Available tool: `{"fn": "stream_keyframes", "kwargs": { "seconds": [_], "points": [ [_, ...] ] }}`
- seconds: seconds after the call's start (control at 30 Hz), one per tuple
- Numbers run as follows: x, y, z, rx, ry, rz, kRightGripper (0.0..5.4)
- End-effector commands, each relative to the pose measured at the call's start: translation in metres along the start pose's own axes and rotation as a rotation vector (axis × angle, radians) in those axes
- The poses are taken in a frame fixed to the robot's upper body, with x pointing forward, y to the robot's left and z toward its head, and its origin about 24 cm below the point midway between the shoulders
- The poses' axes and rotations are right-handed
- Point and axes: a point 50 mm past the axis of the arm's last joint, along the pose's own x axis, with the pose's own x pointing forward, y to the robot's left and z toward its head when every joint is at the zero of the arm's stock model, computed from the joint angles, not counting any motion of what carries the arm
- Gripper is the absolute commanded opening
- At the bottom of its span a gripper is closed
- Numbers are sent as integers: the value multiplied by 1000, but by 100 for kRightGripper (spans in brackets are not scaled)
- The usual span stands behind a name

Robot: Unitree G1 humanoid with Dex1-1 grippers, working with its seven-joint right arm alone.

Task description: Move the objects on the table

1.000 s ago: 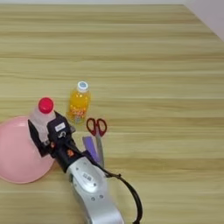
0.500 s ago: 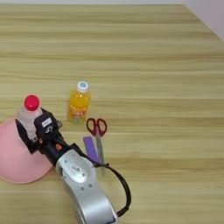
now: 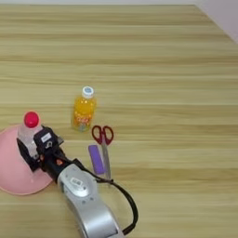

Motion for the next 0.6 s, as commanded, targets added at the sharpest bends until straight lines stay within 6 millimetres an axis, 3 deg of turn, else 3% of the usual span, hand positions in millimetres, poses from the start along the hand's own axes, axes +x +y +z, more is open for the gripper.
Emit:
{"fn": "stream_keyframes", "kwargs": {
  "seconds": [0.03, 0.6],
  "points": [
    [11, -4, 28, -47, -137, 3, 323],
    [13, -5, 19, -38, -94, 14, 323]
  ]
}}
